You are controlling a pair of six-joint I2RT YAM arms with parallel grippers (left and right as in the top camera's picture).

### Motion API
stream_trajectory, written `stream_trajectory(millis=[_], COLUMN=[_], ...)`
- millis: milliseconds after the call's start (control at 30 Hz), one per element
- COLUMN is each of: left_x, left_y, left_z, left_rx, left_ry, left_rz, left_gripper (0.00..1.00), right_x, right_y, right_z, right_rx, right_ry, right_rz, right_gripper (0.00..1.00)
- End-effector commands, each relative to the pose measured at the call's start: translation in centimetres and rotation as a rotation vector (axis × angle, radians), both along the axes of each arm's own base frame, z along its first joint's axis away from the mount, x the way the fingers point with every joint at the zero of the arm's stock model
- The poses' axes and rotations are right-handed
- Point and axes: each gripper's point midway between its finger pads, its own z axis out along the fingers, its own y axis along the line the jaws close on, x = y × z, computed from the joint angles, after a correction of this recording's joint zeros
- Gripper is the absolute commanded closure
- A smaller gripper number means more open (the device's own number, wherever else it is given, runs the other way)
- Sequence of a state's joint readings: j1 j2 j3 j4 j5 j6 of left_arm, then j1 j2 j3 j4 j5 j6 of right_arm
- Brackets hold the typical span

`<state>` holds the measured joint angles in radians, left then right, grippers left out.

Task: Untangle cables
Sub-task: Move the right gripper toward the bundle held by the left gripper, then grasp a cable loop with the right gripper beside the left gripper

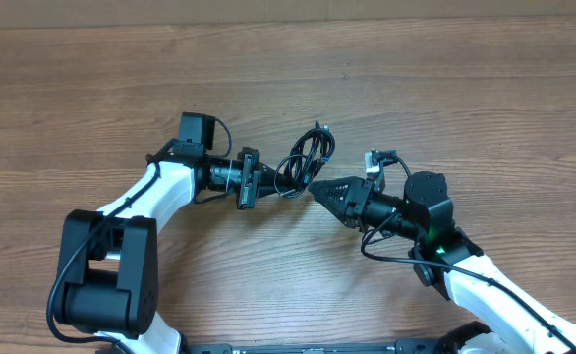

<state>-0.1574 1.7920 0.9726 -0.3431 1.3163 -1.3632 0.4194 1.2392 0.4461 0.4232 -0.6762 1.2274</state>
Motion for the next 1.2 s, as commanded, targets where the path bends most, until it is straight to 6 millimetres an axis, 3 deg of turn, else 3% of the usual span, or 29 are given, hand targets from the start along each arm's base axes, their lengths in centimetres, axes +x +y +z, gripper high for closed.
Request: stream_trajectory(millis=[0,200,400,500,800,1167], left_x=[-0.1,-0.1,-0.6,-1.0,-1.9,-2.3], left_y=[-0.2,-0.3,-1.2,-1.7,-2.7,-3.1], left_z=[1.6,1.6,1.2,1.2,1.2,1.4], left_rx=[-0.052,-0.05,-0.029,-0.026,-0.023,-0.031], left_ry=[-0.007,0.004,0.005,0.009,0.046,0.059], left_rz=[-0.02,-0.019,-0.039,-0.053,-0.083,-0.099], left_gripper=[0.96,0.96,0.96,0.96,0.96,0.95], right_x=[0.7,1.1,1.4,1.4,1.6,2.0], right_y=[-0.1,-0.4,-0.3,-0.3,-0.4,-0.7], right_z=[0.0,-0.5,0.3,0.3,0.4,0.3], right_rx=[-0.018,-0.034,-0.017,-0.016,-0.018,-0.026], right_ry=[0.0,0.01,-0.027,-0.028,-0.032,-0.035], right_rz=[-0.033,-0.062,-0.066,-0.065,-0.077,-0.102], right_gripper=[0.7,0.72,0.73,0.81,0.9,0.9])
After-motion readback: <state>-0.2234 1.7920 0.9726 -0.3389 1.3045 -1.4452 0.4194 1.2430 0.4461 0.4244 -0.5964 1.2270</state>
